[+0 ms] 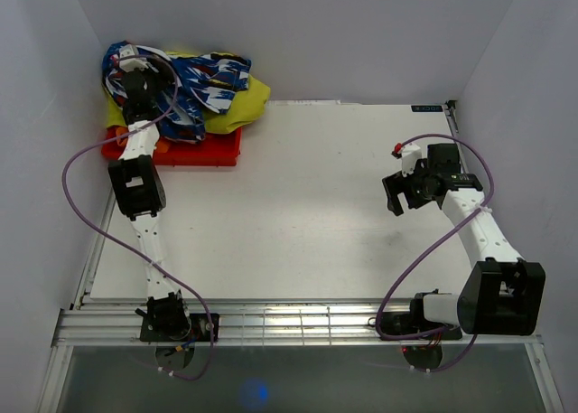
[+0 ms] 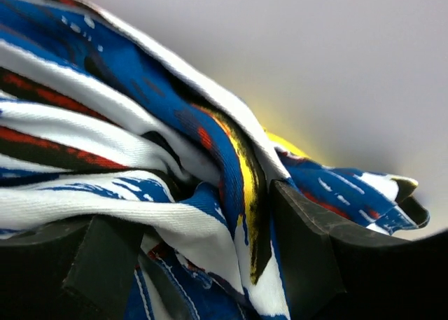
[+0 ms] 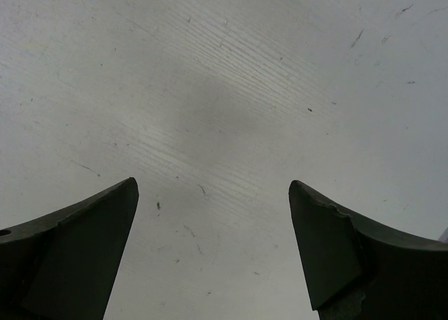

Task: Fold and stack the trousers
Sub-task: Grab the trousers from the pile

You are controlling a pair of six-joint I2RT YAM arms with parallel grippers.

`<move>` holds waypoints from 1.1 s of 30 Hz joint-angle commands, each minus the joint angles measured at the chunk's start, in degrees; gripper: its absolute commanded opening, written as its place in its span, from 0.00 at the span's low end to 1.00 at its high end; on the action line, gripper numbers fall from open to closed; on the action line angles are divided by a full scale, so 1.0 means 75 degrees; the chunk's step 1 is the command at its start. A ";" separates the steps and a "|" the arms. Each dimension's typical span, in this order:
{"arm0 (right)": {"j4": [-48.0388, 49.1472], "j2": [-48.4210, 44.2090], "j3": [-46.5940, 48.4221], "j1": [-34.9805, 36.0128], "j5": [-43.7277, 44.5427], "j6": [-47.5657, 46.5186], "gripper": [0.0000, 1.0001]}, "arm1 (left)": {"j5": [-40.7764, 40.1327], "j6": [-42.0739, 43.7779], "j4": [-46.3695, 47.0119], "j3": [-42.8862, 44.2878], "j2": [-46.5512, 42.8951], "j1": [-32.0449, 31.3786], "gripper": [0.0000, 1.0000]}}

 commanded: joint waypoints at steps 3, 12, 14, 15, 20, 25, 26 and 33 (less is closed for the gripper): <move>0.0130 0.0120 0.0108 -0.0001 -0.0080 0.0048 0.95 | 0.0572 -0.0169 0.0861 0.0705 -0.0178 0.0009 0.47; 0.0048 0.0050 0.0366 -0.0001 -0.0209 0.0083 1.00 | 0.1298 -0.0486 0.1013 0.0601 -0.1312 0.0009 0.00; 0.0024 -0.0008 0.0389 -0.0001 -0.0256 0.0083 1.00 | 0.1474 -0.0510 0.1013 0.0239 -0.1723 -0.0002 0.00; 0.0024 -0.0032 0.0412 -0.0001 -0.0291 0.0083 1.00 | 0.1545 -0.0521 0.1013 0.0086 -0.1934 -0.0014 0.00; 0.0024 -0.0301 0.0459 -0.0013 -0.0420 0.0083 0.95 | 0.2306 -0.0650 0.0873 -0.0559 -0.3446 -0.0107 0.00; 0.0001 -0.0652 0.0494 -0.0001 -0.0467 0.0060 0.93 | 0.2881 -0.0638 0.0429 -0.1134 -0.4618 -0.0482 0.00; 0.0001 -0.0699 0.0506 -0.0001 -0.0467 0.0048 0.93 | 0.3056 -0.0604 0.0369 -0.1216 -0.4968 -0.0564 0.00; -0.0034 -0.1004 0.0764 -0.0001 -0.0549 0.0118 0.91 | 0.3584 -0.0429 -0.0486 -0.1813 -0.6060 -0.1781 0.00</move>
